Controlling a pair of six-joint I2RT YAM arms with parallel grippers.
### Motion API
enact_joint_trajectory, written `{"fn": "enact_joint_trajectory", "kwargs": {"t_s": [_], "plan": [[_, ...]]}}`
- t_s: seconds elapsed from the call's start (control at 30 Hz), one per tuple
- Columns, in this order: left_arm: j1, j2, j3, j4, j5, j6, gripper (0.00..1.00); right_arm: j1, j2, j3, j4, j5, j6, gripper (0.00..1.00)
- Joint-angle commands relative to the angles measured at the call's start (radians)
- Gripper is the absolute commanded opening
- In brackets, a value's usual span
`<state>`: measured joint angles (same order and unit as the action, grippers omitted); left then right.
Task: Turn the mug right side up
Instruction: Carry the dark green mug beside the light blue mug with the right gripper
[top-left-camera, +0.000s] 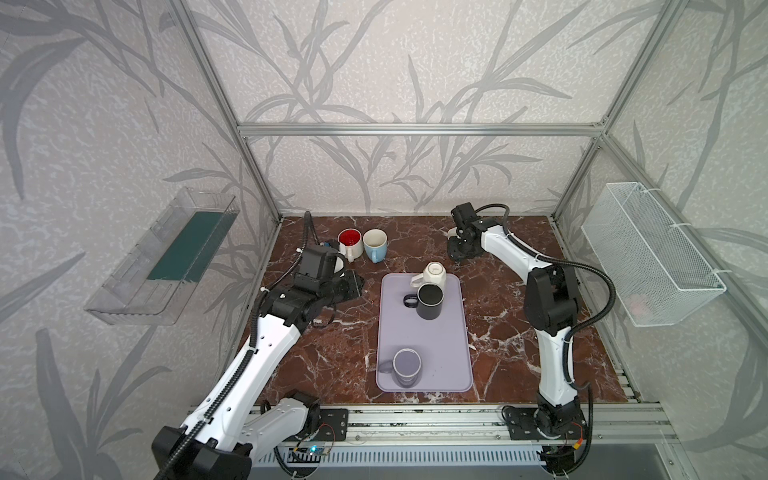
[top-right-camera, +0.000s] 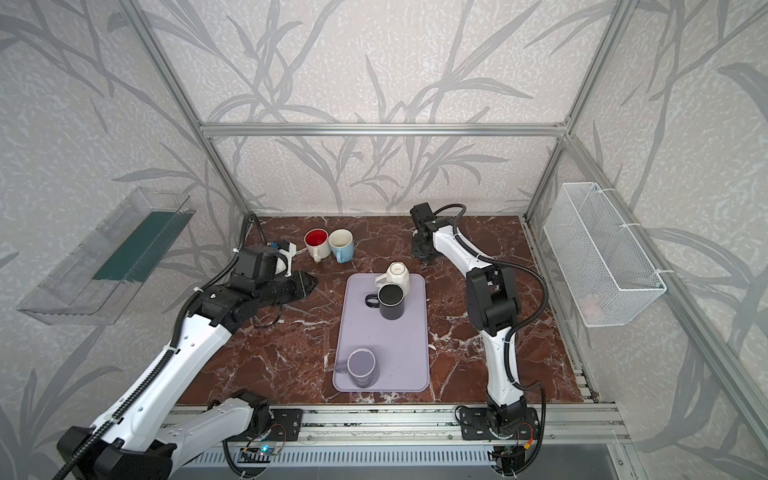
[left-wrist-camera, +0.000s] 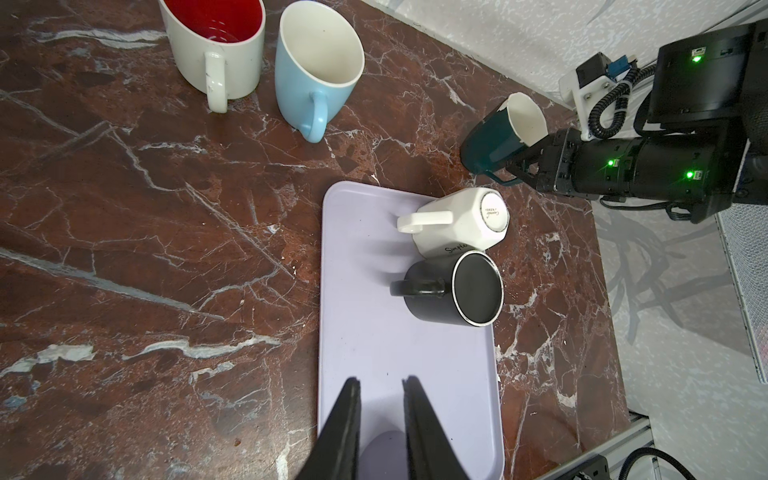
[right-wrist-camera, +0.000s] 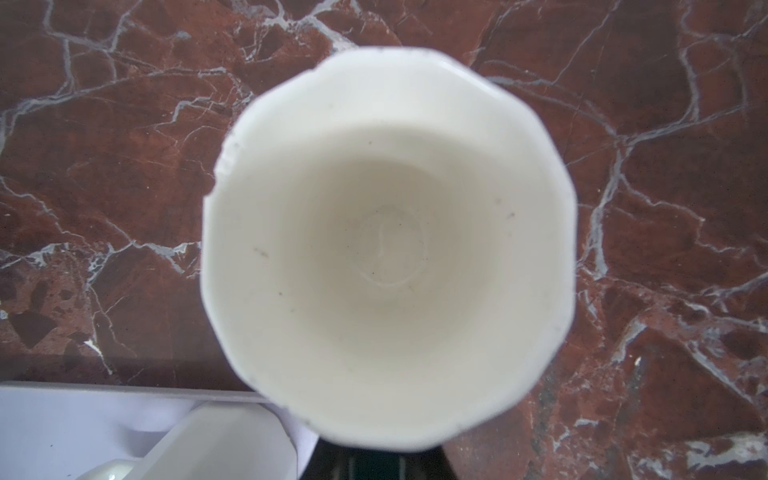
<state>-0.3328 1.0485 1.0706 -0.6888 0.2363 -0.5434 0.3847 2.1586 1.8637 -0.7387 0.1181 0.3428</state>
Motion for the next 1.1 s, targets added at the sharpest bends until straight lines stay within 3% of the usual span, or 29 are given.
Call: {"fn": "enact_joint_trajectory", "kwargs": {"t_s": [0.0,1.07], "plan": [[-0.003,-0.015,0.006,-0.032,-0.016,0.014,0.22,0.017,0.022,0.059,-0.001,-0.026,-0.016,0.02],[-0.002,-0.067,0.000,-0.081,-0.060,0.028,0.21,0.114,0.174,0.439,-0.053,0.037,0.012,0.00]]}}
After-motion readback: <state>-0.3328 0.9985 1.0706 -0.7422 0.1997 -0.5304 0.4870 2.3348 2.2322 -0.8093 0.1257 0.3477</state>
